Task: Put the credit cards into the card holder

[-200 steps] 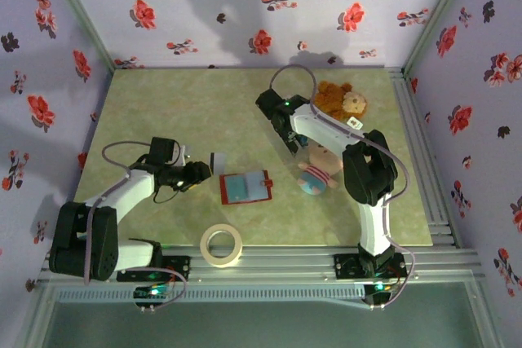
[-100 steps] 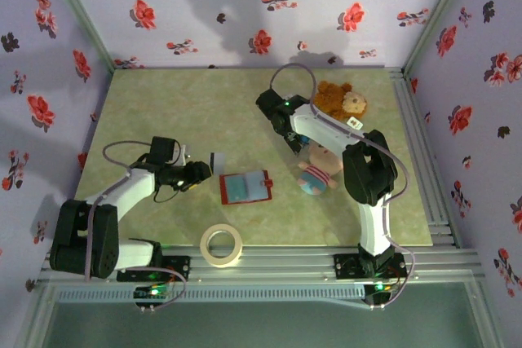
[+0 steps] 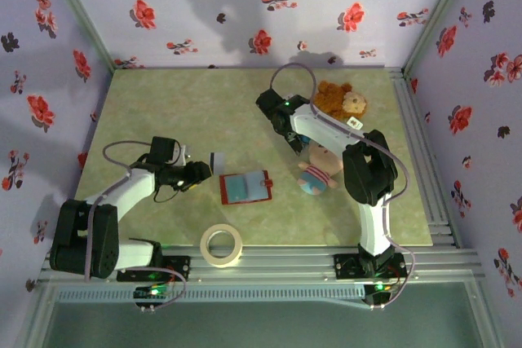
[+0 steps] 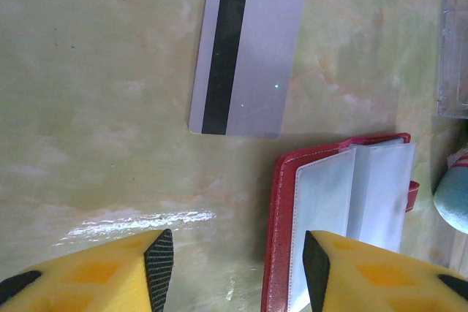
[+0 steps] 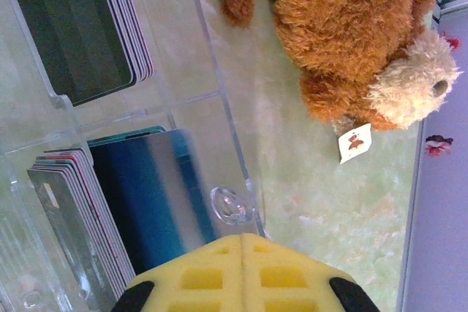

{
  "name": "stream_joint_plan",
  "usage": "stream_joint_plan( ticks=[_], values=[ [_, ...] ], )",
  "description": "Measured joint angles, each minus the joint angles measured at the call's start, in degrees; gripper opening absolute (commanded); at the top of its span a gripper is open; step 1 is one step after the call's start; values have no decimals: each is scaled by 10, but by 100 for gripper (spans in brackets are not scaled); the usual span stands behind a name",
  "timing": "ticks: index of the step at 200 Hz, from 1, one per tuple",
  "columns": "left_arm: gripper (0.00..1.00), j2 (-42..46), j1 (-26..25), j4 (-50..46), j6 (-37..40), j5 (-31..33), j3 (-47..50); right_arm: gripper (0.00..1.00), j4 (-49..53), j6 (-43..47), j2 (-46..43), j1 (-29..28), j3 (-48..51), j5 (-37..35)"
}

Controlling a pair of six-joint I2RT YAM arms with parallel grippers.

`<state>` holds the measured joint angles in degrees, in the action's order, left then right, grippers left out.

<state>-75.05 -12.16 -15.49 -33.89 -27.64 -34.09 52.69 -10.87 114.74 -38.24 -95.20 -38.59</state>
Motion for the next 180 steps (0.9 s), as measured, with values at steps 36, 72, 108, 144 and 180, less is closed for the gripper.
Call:
stream_joint_plan(
  ticks=[36, 72, 108, 144, 180],
  values=[
    [53, 0, 0, -2, 0, 0, 0, 0, 3, 0, -3, 0, 0, 3],
    [53, 0, 0, -4, 0, 0, 0, 25, 7, 1, -14, 0, 0, 17],
    [53, 0, 0, -8, 0, 0, 0, 50, 12, 12, -20, 14, 0, 88],
    [54, 0, -1, -9, 0, 0, 0, 58, 13, 24, -20, 24, 0, 163],
    [54, 0, -3, -8, 0, 0, 0, 68, 13, 44, -20, 11, 0, 172]
  ],
)
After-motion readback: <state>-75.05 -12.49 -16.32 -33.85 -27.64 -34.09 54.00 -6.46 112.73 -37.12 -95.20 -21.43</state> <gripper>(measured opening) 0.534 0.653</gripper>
